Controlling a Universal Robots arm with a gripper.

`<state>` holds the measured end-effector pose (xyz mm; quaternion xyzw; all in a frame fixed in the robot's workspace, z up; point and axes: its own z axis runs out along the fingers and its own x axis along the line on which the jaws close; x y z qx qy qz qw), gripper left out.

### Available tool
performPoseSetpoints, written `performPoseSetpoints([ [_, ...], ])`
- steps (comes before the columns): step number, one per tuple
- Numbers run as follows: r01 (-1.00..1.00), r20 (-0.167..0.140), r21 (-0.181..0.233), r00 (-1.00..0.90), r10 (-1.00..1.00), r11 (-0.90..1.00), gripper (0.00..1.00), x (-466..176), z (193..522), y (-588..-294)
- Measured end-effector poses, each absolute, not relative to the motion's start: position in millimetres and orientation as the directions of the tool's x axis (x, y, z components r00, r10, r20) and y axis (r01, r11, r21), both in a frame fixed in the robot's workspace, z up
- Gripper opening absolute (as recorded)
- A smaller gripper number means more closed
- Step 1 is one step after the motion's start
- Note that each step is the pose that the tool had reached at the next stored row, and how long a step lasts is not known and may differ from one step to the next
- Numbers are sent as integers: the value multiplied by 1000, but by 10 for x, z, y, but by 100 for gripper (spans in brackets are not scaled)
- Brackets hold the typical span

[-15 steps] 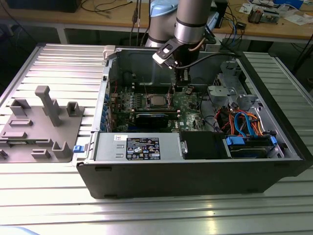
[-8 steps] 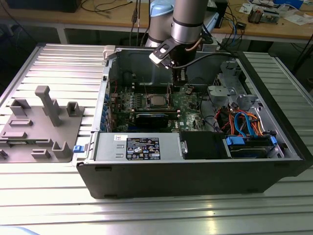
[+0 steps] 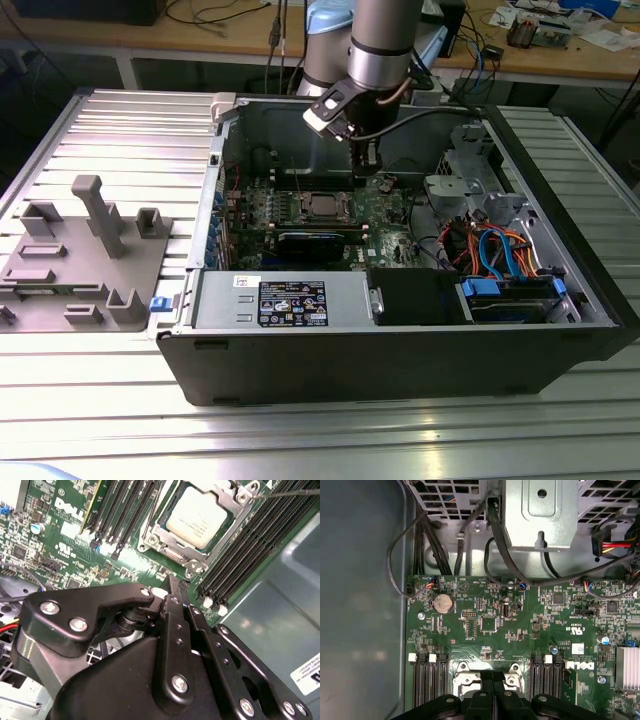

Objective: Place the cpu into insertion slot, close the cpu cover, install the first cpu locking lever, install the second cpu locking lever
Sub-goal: 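Close the cpu cover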

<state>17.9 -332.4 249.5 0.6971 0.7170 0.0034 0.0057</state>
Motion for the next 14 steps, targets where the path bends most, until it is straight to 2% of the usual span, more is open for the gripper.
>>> performPoseSetpoints([
  [14, 999, -3, 8, -39, 999, 39, 11, -127, 2349, -3334],
])
